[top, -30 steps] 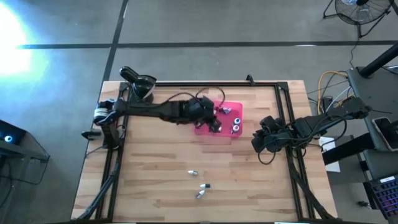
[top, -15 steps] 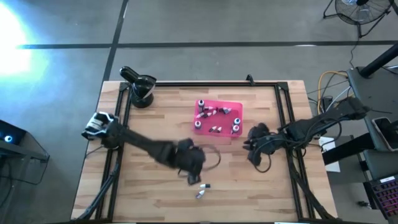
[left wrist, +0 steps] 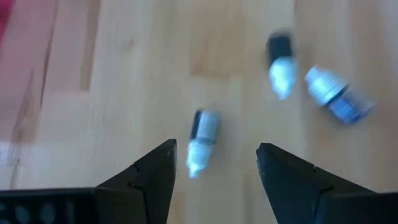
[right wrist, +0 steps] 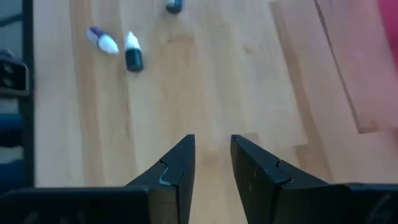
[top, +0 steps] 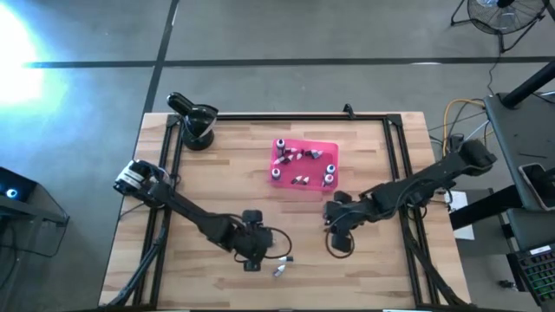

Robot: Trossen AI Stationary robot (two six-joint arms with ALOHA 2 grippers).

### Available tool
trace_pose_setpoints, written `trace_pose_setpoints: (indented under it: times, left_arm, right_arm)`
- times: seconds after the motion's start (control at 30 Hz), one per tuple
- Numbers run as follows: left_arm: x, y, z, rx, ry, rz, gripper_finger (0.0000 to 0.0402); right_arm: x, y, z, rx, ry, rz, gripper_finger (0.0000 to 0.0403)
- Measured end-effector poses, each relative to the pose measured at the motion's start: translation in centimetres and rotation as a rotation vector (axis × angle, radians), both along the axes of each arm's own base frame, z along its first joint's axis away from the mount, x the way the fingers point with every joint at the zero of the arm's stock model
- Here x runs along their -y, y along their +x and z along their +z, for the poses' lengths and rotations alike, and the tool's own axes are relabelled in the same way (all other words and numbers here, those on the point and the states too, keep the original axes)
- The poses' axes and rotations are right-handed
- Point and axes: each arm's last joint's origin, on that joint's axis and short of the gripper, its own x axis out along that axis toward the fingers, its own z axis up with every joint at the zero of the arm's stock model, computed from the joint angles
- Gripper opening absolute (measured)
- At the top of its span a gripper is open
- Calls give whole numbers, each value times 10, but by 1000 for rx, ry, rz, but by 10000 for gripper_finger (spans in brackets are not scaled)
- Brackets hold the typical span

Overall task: Pick & Place food coloring
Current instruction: Put the small black food coloring into the pink bin

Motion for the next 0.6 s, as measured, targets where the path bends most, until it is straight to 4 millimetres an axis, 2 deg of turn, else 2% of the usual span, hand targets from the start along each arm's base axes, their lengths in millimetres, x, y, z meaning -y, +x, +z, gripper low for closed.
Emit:
trace_pose_setpoints:
  times: [0.27, 0.47, 0.6]
  left_arm:
    - [-18, -10, -37, 11, 45, -37, 197]
    - [-21, -13, -47, 22, -10, -116, 196]
    - [-20, -13, -49, 38, -11, -146, 175]
  right_arm:
    - [-7, 19, 5, 0, 37, -91, 96]
    - [-14, 36, 7, -11, 80, -160, 96]
    - [-19, 47, 4, -27, 85, -176, 96]
